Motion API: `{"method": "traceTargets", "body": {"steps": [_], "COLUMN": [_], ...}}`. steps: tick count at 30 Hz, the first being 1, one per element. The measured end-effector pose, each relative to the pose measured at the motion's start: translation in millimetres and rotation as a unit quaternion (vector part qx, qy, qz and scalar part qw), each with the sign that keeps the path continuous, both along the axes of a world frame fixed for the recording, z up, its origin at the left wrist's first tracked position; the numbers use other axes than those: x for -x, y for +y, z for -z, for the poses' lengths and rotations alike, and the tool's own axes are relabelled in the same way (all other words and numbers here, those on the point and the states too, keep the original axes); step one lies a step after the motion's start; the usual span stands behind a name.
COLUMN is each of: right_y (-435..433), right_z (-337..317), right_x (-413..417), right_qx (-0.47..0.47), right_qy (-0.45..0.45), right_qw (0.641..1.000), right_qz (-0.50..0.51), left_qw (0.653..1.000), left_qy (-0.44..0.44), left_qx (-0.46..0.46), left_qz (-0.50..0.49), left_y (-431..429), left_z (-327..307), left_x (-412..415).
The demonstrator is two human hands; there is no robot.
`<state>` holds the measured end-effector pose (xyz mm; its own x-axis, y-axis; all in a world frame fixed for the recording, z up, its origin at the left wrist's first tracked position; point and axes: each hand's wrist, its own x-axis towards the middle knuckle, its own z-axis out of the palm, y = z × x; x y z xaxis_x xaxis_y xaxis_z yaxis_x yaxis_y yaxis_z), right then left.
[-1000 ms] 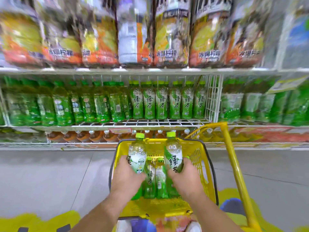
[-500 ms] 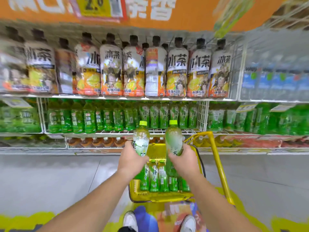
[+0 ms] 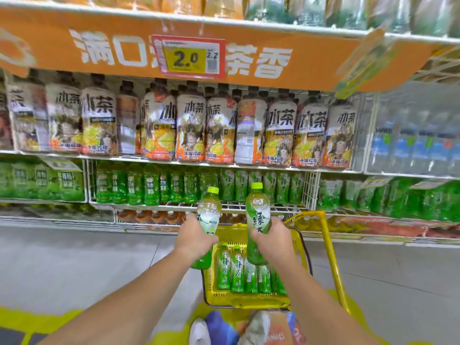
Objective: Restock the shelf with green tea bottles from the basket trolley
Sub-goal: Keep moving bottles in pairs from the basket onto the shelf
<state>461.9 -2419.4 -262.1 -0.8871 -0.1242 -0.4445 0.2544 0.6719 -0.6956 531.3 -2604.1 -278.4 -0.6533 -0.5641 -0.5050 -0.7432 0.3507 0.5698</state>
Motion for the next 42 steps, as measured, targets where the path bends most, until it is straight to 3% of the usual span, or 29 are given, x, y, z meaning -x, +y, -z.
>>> {"method": "traceTargets", "body": {"steps": [19,33,37,42], "right_y": [-3.3,-61.0,-80.3,-103.2], "right_z": [76.2,206.4,229.0,253.3], "right_x": [89.9,145.8,168.1,197.7], "right_qx": [0.017,0.017,-0.044,-0.071], "right_qy": [-0.024,0.027,0.003,0.034], "right_qw": [0.998,0.999,0.999,0.997], "right_qz": [-0.061,-0.042,-0.032,-0.024], "left_qw": [0.997,0.997,0.996,0.990], "left_qy": [-0.020,0.032,0.018,0.049], "left_qx": [0.042,0.067,0.088,0.133], "left_qz": [-0.058,-0.009,-0.007,0.019], "left_y": [6.6,-58.6,-74.9,-88.3], "left_z": [61.2,182.2,198.9,221.6], "left_x": [61.1,143.0,166.3,191.7]}}
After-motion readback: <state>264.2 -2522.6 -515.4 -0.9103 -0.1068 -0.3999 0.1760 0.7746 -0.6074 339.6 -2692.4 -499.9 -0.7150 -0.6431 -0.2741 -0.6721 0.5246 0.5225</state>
